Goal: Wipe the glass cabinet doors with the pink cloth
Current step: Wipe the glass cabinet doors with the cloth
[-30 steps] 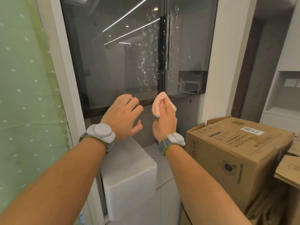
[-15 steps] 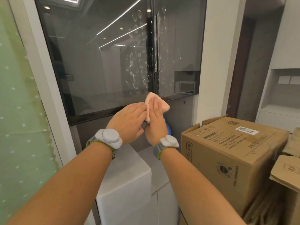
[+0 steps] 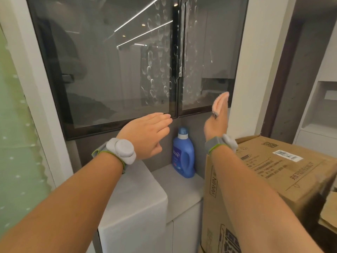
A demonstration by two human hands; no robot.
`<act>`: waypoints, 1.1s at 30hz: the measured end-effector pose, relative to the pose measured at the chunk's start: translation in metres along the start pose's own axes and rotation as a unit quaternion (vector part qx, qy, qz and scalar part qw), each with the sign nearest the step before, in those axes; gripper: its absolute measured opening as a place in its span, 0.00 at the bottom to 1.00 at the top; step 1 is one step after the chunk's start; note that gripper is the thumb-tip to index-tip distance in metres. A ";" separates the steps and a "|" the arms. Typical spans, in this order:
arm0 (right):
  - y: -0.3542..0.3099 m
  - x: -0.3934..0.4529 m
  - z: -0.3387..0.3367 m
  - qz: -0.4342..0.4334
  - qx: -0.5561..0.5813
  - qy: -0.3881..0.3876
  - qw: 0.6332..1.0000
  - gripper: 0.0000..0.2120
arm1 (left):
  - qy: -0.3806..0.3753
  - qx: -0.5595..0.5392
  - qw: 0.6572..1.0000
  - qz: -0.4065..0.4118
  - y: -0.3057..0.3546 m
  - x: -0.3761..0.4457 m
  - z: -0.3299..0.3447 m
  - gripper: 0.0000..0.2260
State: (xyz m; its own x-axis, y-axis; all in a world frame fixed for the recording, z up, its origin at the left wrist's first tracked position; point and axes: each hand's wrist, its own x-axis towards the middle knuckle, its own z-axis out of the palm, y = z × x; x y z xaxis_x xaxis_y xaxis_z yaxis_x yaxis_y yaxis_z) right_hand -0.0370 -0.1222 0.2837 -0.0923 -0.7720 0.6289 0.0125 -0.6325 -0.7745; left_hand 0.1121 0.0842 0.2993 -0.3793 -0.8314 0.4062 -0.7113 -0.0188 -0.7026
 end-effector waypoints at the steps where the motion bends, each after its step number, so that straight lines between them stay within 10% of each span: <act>1: 0.004 0.007 0.005 -0.006 0.043 -0.044 0.998 0.26 | 0.004 -0.005 1.000 -0.003 0.001 0.001 0.002 0.21; 12: 0.014 -0.049 0.037 0.039 0.009 -0.114 0.993 0.35 | 0.056 -0.033 0.998 0.009 0.002 0.000 0.012 0.17; 17: 0.016 -0.072 0.024 -0.117 -0.003 -0.212 0.970 0.32 | 0.059 -0.016 0.998 0.033 -0.001 0.000 0.016 0.17; 23: 0.026 -0.012 0.016 0.016 -0.084 -0.159 0.984 0.38 | 0.083 -0.040 0.995 0.034 0.002 0.001 0.017 0.14; 33: 0.025 -0.070 0.031 -0.216 -0.149 -0.229 0.937 0.33 | 0.101 -0.057 0.993 0.037 -0.001 0.000 0.013 0.15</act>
State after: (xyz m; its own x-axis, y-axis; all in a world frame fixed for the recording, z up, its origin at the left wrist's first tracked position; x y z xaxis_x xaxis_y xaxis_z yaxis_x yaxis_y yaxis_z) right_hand 0.0005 -0.0859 0.2222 0.4138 -0.4367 0.7988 -0.2118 -0.8995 -0.3821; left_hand 0.1205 0.0770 0.2930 -0.5352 -0.6994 0.4737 -0.7355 0.1100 -0.6686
